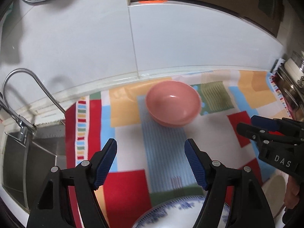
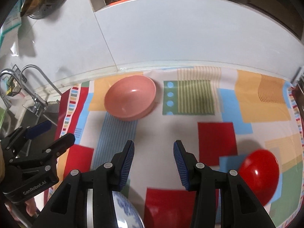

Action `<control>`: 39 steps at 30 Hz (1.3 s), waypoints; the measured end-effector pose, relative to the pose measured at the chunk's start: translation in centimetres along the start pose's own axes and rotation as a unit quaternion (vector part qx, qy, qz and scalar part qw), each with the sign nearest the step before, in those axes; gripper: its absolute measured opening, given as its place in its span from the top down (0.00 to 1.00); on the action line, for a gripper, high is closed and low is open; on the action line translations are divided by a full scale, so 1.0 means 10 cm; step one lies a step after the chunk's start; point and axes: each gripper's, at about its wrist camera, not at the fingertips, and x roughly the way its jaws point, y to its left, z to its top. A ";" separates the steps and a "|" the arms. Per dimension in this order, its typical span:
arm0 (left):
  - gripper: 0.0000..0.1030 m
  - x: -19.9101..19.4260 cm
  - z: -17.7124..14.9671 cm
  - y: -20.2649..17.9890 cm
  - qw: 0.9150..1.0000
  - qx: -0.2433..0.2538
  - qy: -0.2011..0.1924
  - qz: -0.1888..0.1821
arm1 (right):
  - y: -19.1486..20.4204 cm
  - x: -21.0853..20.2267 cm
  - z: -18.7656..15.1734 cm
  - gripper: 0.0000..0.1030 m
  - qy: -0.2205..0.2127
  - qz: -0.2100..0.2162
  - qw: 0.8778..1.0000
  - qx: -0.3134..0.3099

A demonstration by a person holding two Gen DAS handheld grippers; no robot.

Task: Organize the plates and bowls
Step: 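Move both grippers toward the pink bowl, then close both grippers on the rim of the pink bowl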

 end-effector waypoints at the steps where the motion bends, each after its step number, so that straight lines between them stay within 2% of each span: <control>1: 0.29 0.04 0.04 0.03 1.000 0.002 -0.001 0.000 | 0.00 0.05 0.06 0.57 0.002 -0.001 1.000 0.003; 9: 0.30 0.50 0.38 0.21 1.000 0.002 0.009 0.002 | 0.06 0.42 0.49 0.57 0.003 0.008 1.000 0.004; 15: 0.30 0.89 0.54 0.27 1.000 0.005 0.024 0.002 | 0.10 0.78 0.72 0.57 0.024 0.015 1.000 0.005; 25: 0.33 1.45 0.62 0.25 0.998 0.010 0.062 -0.012 | 0.00 1.36 0.85 0.58 0.068 0.014 0.997 0.023; 31: 0.47 1.66 0.62 0.21 0.997 0.014 0.078 -0.010 | -0.04 1.55 0.83 0.71 0.088 0.010 0.996 0.029; 33: 0.56 1.71 0.62 0.18 0.996 0.014 0.083 -0.012 | -0.04 1.59 0.82 0.74 0.092 0.013 0.995 0.031; 36: 0.68 1.77 0.62 0.17 0.996 0.011 0.090 -0.018 | -0.05 1.63 0.82 0.84 0.098 0.015 0.995 0.034; 37: 0.70 1.79 0.62 0.17 0.995 0.010 0.092 -0.024 | -0.05 1.64 0.81 0.86 0.099 0.014 0.994 0.034; 39: 0.77 1.82 0.62 0.15 0.995 0.009 0.094 -0.032 | -0.05 1.65 0.81 0.87 0.099 0.012 0.994 0.036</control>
